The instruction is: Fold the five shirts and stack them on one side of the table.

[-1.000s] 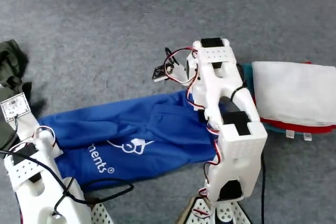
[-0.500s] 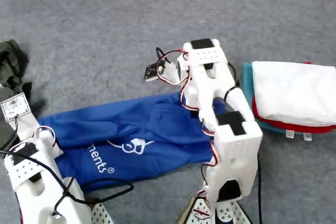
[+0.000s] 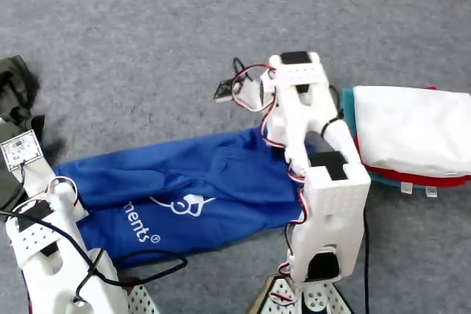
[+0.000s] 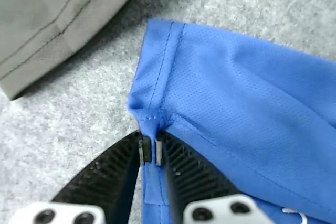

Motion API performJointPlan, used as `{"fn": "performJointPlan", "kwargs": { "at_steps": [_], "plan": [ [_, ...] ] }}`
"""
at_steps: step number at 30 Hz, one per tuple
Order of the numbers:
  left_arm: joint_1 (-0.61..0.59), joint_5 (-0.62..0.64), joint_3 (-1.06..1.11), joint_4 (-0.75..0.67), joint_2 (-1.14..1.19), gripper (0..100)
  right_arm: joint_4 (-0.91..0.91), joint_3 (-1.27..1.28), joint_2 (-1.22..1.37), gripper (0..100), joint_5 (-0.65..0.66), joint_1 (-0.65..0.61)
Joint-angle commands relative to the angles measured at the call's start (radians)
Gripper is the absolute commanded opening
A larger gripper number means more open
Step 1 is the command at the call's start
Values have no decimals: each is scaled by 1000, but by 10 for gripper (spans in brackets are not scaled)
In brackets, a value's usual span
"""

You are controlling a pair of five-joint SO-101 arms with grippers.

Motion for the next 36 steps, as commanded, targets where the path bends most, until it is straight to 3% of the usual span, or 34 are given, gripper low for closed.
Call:
{"fn": "performJointPlan", "kwargs": {
  "at_steps": [1, 9, 18, 25, 29, 33, 36],
  "plan": [
    [6, -5, -2, -15, -10, 18, 68, -94, -2, 41, -17, 15],
    [6, -5, -2, -15, -10, 18, 86, -127, -35, 41, -26, 13],
    [37, 28, -60, 5, -16, 18, 124, -133, -344, 37, -98, -30],
    [135, 155, -534, 361, -18, 18, 80, -151, -711, 37, -253, -76],
    [210, 195, -752, 486, -8, 18, 78, -171, -857, 23, -282, -76],
    [255, 206, -736, 511, -10, 18, 87, -19, -839, 28, -284, -74],
    [253, 206, -647, 505, -18, 18, 60, 148, -791, 101, -290, -84]
  ]
}}
